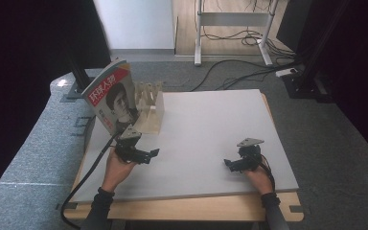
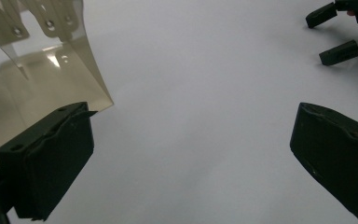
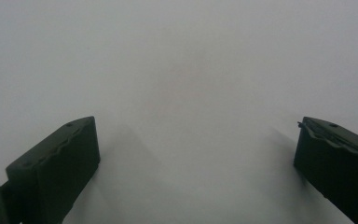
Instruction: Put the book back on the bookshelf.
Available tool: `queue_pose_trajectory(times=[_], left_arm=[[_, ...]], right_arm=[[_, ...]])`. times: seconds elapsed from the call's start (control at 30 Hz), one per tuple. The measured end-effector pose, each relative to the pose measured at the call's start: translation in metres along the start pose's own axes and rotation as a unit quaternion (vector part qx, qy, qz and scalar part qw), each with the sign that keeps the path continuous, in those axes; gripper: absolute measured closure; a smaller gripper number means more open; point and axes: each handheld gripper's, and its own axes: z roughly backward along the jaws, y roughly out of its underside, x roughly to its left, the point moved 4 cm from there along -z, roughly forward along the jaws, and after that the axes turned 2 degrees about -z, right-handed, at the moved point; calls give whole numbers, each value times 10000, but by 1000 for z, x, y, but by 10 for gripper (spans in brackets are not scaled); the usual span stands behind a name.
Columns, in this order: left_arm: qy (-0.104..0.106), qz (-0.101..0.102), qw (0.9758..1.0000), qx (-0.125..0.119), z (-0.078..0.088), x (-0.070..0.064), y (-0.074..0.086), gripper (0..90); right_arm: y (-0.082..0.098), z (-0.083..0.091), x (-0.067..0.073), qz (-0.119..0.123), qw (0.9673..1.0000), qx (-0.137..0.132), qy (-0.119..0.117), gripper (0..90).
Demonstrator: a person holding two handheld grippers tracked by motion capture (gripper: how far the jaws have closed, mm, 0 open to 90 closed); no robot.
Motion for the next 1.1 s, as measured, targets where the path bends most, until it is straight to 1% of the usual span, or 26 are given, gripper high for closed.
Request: queue_pose_trajectory(times=[0.07,0.13,0.4,0.47,0.53,0.57,0.6,0.67,0.73,0.77,0.8,0.87,1.0,1.1], left_arm=[[18,39,10000,26,-5,2,6,0],[-12,51,10000,72,-10,3,12,0],[-63,118,9995,279,-22,9,34,0],[-94,95,9992,366,-25,10,40,0],[-188,54,9985,515,-28,10,46,0],[-188,54,9985,515,-28,10,46,0],[-181,64,9977,648,-32,10,52,0],[-214,69,9965,807,-37,10,58,0],[-274,23,9942,1038,-43,10,67,0],[-319,-30,9949,956,-43,9,69,0],[-330,-2,9947,971,-43,9,69,0],[-359,-9,9947,967,-43,8,69,0],[-351,0,9947,971,-43,8,70,0],[-344,-6,9946,982,-43,9,70,0]], right_arm=[[0,0,0,1,10000,0,1,0],[0,0,0,0,10000,0,1,0],[0,0,0,5,10000,-2,2,0],[0,0,0,6,10000,-2,3,0],[0,0,0,5,10000,-4,3,0],[0,0,0,5,10000,-4,3,0],[0,0,0,-1,10000,-2,4,0],[0,0,0,0,10000,-3,4,0],[0,0,0,1,10000,-2,5,0],[0,0,0,1,10000,-3,3,0],[0,0,0,-1,10000,-3,4,0],[0,0,0,4,10000,-5,8,0],[1,0,0,23,10000,-21,13,0],[1,0,1,-9,10000,-15,6,0]])
